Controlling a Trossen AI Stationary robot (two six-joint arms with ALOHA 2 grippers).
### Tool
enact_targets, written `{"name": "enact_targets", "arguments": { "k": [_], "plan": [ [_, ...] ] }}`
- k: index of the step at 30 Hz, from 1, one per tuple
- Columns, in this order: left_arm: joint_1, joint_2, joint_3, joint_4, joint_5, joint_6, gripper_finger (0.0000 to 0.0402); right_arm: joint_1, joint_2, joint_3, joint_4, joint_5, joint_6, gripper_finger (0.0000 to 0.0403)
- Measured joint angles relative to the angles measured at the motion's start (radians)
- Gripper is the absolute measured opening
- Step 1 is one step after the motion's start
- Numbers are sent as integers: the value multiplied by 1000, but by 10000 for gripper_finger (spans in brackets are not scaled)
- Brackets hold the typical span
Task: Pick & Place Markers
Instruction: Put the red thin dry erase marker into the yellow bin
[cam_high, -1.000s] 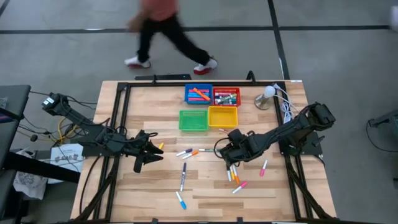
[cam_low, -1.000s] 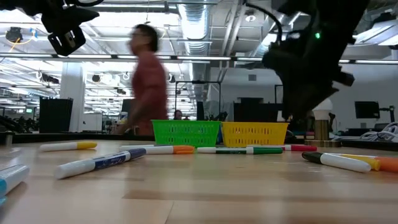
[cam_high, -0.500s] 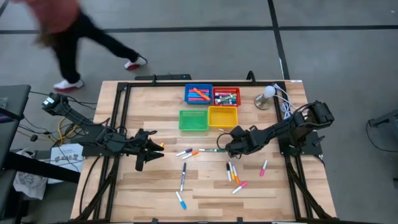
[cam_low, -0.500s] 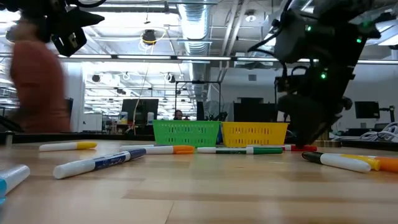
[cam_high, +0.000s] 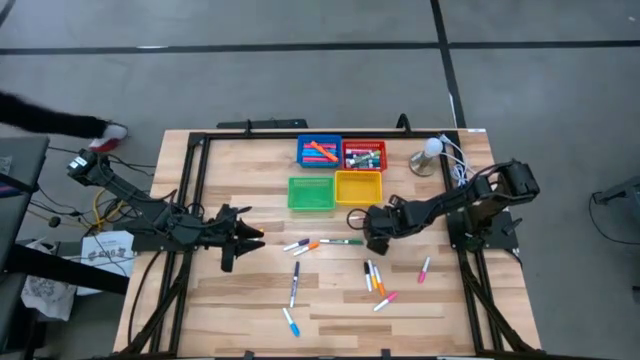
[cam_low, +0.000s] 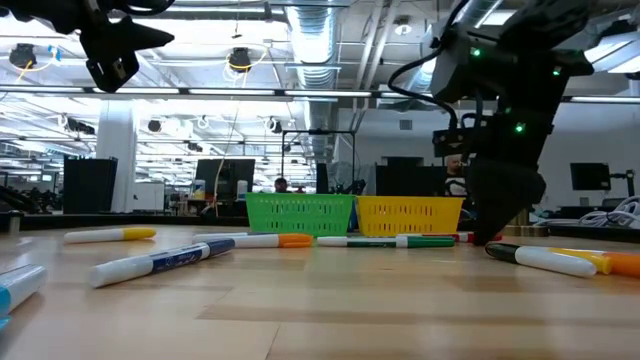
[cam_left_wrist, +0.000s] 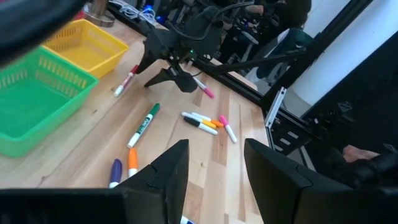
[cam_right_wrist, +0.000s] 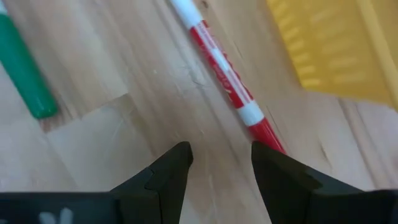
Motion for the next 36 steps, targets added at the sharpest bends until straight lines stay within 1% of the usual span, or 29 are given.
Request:
{"name": "enact_targets", "arguments": {
  "k": [3,8,23,26,32,36],
  "plan": [
    [0,0,0,-2,-3,0,154,-3,0,0,1,-12,-58,171],
    [0,0,0,-6,-8,0,154,-4,1,0,0,-22,-105,171],
    [0,0,0,-10,-7,0,154,-5,3,-1,-1,-27,-115,171],
    [0,0,0,-10,-7,0,154,-4,4,-1,-1,-13,-115,170],
    [0,0,0,-11,-7,0,154,20,5,-3,9,8,-122,150],
    [0,0,0,-13,-7,0,154,28,6,-3,18,18,-180,133]
  ]
}}
